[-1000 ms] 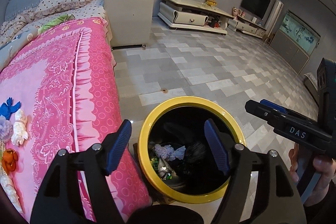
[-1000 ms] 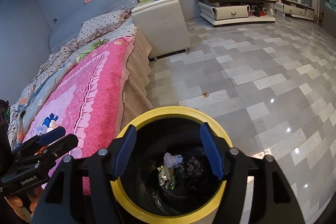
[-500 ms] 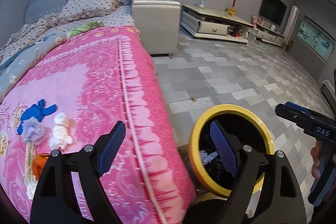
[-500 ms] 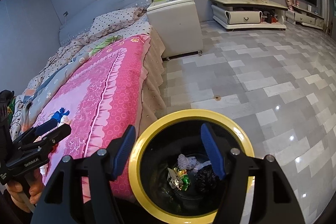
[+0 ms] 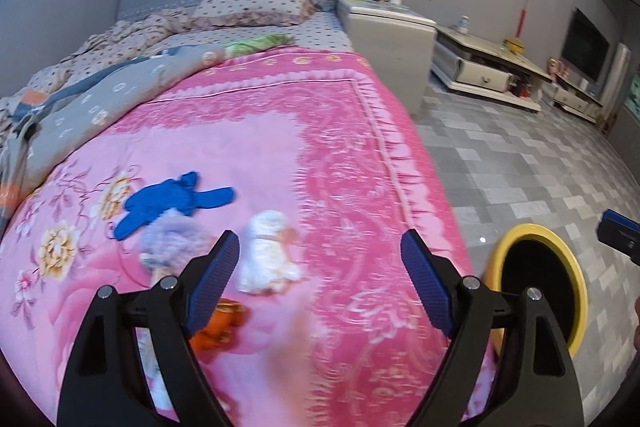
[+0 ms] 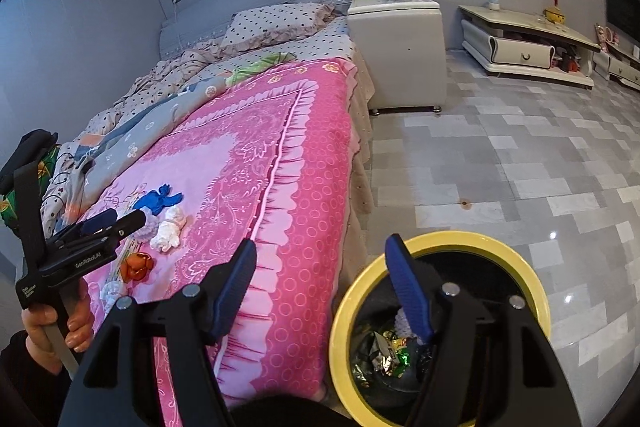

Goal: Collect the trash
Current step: 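Move both tools back over the bed toward the white bundles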

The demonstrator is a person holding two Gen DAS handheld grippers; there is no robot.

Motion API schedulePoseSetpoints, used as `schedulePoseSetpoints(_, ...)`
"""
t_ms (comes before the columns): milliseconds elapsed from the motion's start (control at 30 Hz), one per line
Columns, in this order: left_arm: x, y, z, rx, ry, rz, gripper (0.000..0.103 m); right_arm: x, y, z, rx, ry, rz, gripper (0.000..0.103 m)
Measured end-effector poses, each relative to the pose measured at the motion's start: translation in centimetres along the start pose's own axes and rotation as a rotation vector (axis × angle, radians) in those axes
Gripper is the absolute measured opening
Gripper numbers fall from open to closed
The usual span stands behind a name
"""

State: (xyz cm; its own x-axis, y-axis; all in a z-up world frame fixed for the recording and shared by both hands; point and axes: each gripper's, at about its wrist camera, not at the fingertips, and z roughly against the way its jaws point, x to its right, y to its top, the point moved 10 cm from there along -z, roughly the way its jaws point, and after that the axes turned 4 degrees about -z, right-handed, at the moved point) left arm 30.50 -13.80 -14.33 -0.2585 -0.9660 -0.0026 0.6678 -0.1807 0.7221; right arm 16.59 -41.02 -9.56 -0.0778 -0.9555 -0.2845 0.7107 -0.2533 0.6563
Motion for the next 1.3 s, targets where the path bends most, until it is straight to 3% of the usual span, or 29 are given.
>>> schedulePoseSetpoints(300, -8.1, -0.5, -3.0, -0.043, 0.124, 0.057, 0.079, -6.2, 0.3, -3.5, -0.038, 0.086, 0.069, 0.064)
schedulePoseSetpoints(600, -12.1, -1.6, -6.0, -0.096, 0.168, 0.075, 0.079, -11.9, -0.7, -7.8, -0.116, 0.146, 0.141, 0.064)
schedulePoseSetpoints(967, -15.0, -2.9, -8.7, -0.149, 0.170, 0.111, 0.077, -17.7, -3.1, -13.3, -0.221, 0.198, 0.222, 0.064)
schedulePoseSetpoints(1300, -16.1, -3.4, -10.6, -0.180, 0.125, 0.139, 0.059, -21.2, -4.2, -17.6, -0.293, 0.217, 0.259, 0.064)
